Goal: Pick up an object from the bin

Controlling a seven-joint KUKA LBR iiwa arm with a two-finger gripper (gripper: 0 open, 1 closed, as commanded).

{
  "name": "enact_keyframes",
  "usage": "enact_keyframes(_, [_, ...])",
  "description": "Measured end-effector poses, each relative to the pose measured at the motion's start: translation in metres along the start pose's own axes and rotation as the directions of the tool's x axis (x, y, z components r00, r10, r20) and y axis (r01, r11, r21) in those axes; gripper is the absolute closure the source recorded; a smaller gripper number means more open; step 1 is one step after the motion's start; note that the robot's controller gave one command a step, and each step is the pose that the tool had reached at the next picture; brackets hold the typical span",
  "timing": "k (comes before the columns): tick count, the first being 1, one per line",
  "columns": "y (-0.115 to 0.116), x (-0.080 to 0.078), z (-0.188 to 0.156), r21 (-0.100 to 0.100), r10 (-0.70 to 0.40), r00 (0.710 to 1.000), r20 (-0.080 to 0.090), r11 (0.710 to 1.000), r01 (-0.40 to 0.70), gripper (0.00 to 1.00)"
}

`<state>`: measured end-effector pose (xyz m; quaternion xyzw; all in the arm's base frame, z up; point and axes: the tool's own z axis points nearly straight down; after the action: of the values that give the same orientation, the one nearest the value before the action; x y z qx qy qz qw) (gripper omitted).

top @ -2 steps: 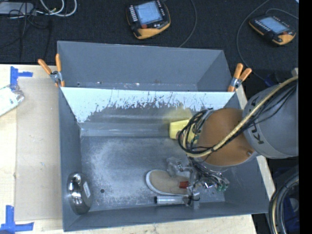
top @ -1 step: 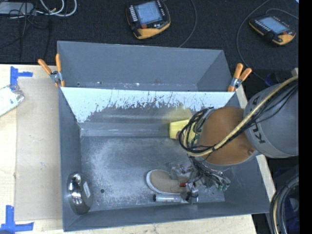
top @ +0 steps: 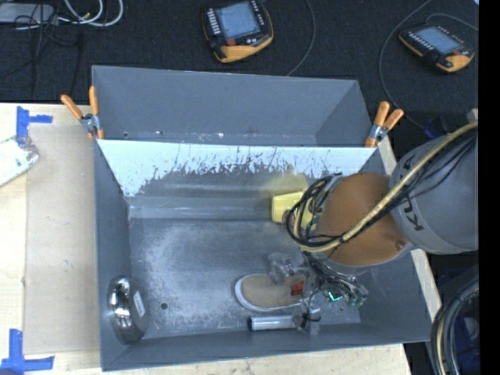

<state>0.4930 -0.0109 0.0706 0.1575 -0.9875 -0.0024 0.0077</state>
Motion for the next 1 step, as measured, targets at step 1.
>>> enact_keyframes(1, [-0.0007, -0.0003, -0.0037, 0.001, -0.001, 1.0, -0.004, 1.0, 0.001, 1.0])
